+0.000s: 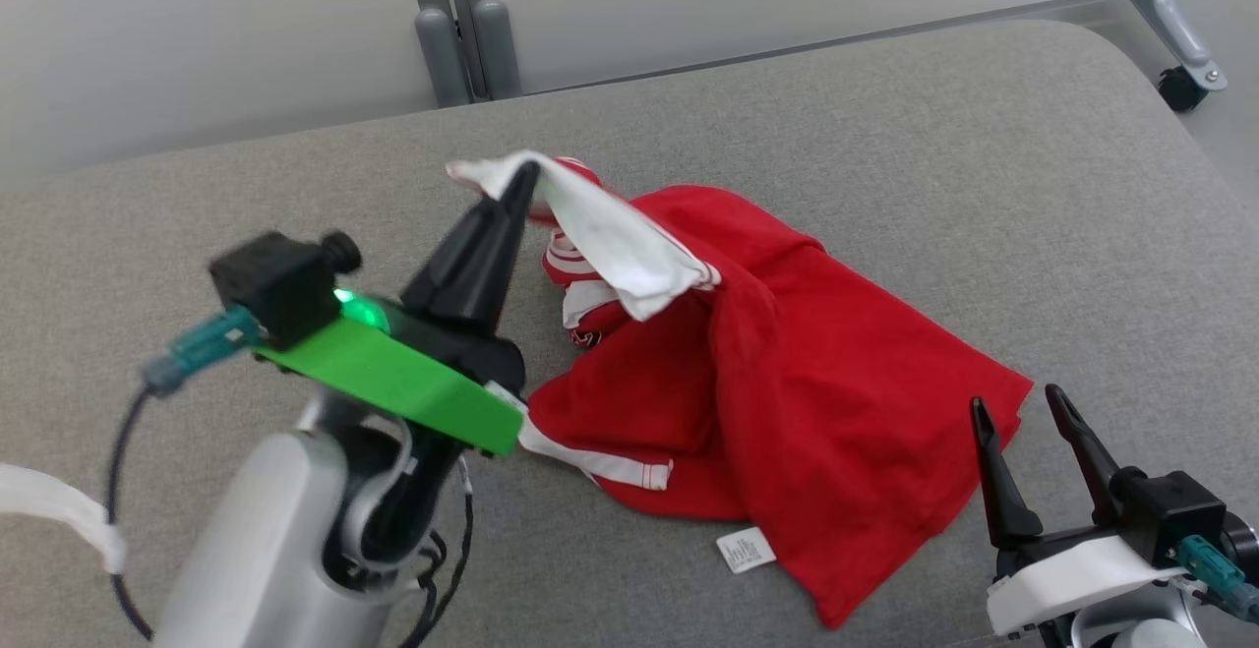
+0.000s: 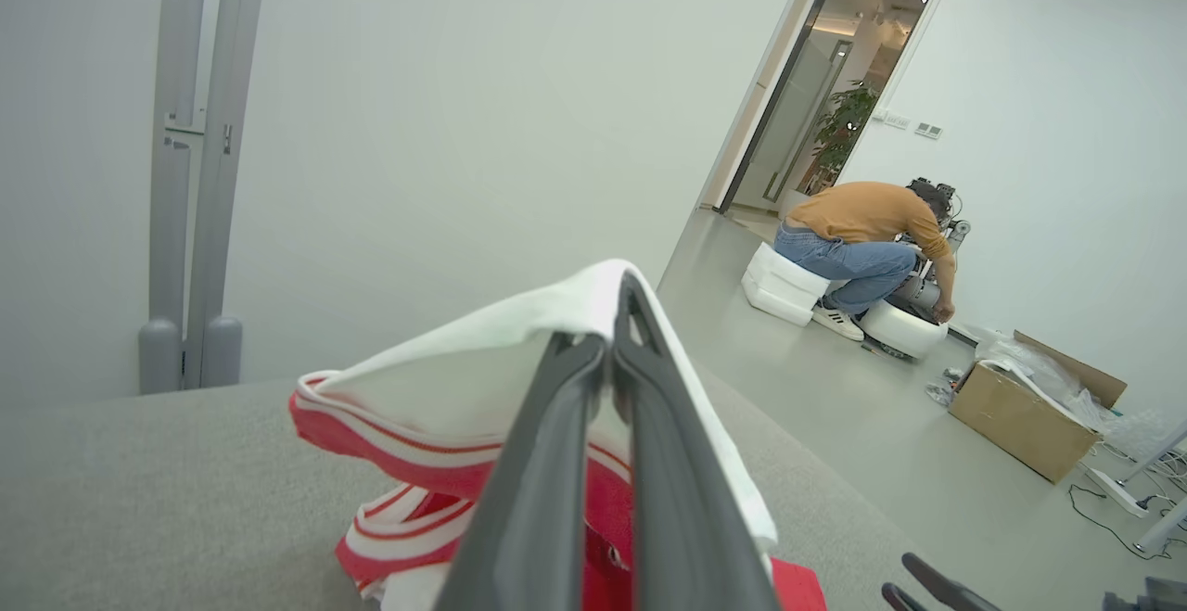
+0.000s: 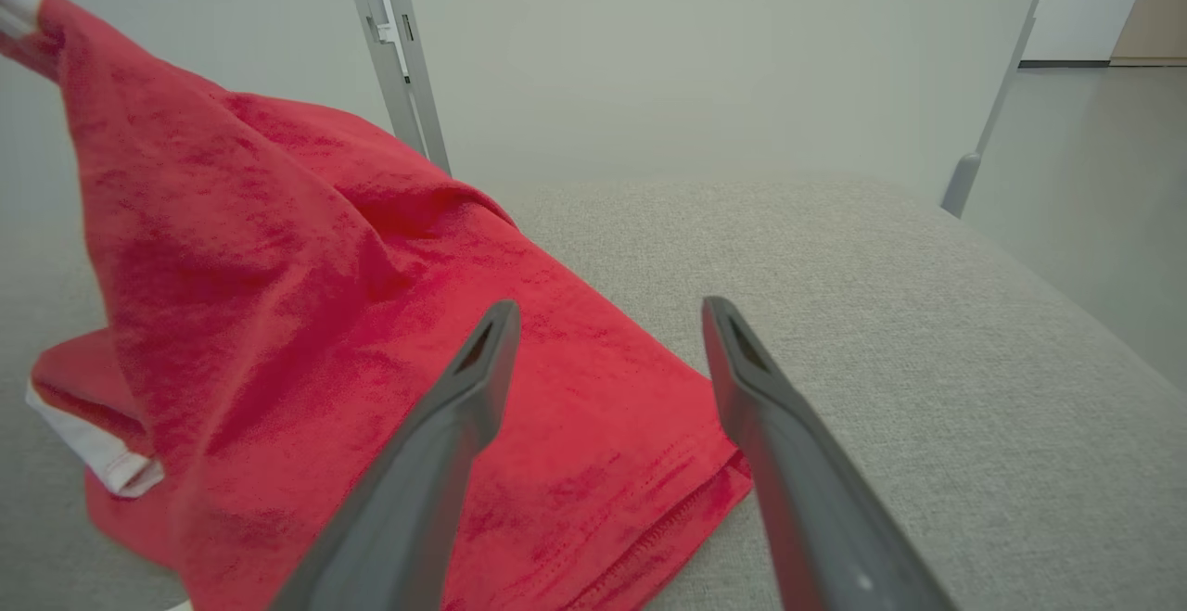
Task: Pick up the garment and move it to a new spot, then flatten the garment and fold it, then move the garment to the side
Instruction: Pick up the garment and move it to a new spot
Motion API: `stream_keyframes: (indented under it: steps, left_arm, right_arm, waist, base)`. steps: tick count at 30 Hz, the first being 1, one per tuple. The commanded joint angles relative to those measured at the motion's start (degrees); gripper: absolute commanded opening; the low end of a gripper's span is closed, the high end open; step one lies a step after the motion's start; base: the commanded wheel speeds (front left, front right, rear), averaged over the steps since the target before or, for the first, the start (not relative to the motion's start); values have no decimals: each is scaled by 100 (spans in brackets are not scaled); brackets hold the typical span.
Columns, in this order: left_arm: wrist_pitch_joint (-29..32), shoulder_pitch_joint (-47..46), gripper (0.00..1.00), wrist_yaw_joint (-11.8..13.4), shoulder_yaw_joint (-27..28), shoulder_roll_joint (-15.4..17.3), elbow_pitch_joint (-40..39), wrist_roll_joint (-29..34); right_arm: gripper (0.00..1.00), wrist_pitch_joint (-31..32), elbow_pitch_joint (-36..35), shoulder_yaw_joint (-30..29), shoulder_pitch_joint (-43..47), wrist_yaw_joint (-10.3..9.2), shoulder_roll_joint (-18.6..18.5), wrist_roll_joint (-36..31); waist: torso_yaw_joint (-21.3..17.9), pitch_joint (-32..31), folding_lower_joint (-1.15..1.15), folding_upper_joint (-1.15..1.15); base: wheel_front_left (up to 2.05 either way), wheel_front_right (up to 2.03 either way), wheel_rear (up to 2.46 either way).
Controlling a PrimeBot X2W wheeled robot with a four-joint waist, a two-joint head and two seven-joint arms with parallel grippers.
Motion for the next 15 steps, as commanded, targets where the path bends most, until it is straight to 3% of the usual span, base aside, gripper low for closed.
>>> stream_keyframes:
  steps: [1, 5, 10, 15]
  left_arm:
    - [199, -225, 0, 87, 128, 64, -417, -154]
    - [782, -861, 0, 466, 724, 399, -1371, -410]
    - [1322, -1683, 0, 908, 1765, 1047, -1732, -616]
    - [1835, -2276, 0, 1154, 2634, 2282, -1155, -151]
  right_arm:
    - [100, -3, 17, 21, 25, -8, 8, 25]
    - [100, -3, 44, 47, 17, -8, 66, 28]
    - [100, -3, 60, 41, 72, -8, 147, 42]
    - [100, -3, 52, -29, 101, -7, 216, 48]
  waist:
    - [15, -72, 0, 0]
    - [-21, -160, 0, 0]
    - [-60, -201, 0, 0]
    - [40, -120, 0, 0]
  base:
    - [0, 0, 0]
    - [0, 0, 0]
    - [0, 0, 0]
    - [0, 0, 0]
